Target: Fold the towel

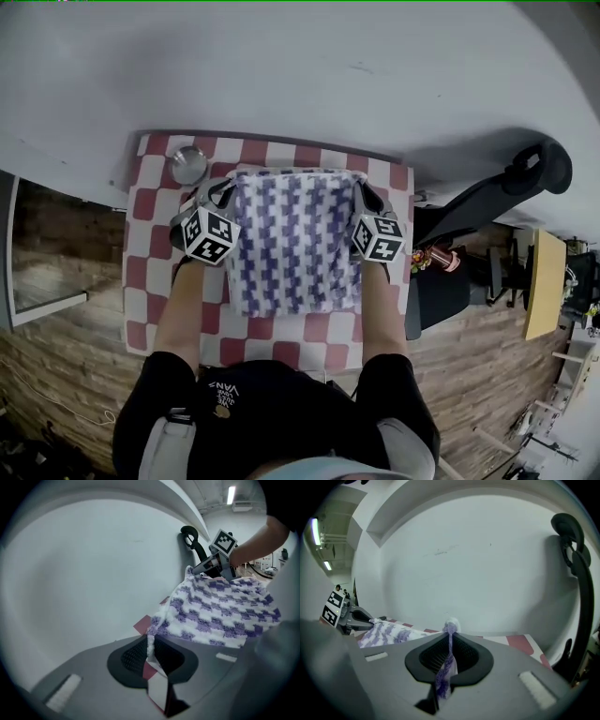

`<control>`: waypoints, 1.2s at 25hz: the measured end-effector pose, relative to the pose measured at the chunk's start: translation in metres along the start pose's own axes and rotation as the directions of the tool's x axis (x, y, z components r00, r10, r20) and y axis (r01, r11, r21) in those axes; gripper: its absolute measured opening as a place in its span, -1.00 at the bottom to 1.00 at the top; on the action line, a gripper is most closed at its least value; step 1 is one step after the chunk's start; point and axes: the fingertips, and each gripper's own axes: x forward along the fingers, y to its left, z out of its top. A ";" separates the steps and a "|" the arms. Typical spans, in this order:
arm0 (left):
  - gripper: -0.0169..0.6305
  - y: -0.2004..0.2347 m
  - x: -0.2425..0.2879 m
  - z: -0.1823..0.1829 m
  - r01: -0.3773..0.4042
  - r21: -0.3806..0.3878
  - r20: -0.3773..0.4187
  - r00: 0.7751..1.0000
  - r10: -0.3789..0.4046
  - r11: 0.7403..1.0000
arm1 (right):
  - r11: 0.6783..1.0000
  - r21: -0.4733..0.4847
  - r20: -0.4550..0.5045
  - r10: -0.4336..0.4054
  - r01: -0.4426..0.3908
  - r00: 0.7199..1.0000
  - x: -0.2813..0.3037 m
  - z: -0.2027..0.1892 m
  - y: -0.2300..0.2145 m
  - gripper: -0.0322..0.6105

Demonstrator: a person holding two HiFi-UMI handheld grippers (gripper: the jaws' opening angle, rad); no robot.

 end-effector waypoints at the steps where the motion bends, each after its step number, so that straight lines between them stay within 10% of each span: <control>1: -0.82 0.000 0.003 -0.003 0.007 -0.013 -0.008 1.000 -0.007 1.000 | 1.000 -0.004 -0.006 -0.003 0.003 1.000 0.004 -0.001 0.000 -0.82; 8: -0.63 0.008 0.019 -0.031 0.055 -0.277 -0.085 0.993 -0.081 0.959 | 0.995 0.085 -0.130 -0.049 0.060 0.990 0.027 -0.024 -0.016 -0.49; 21: -0.58 -0.044 -0.080 -0.057 0.046 -0.301 -0.078 0.994 -0.072 0.953 | 0.984 0.180 -0.205 0.040 -0.002 0.978 -0.094 -0.076 -0.047 -0.18; 30: -0.51 -0.134 -0.152 -0.085 0.171 -0.453 0.006 0.982 -0.189 0.875 | 0.920 0.305 -0.211 0.316 -0.245 0.925 -0.185 -0.143 -0.011 -0.18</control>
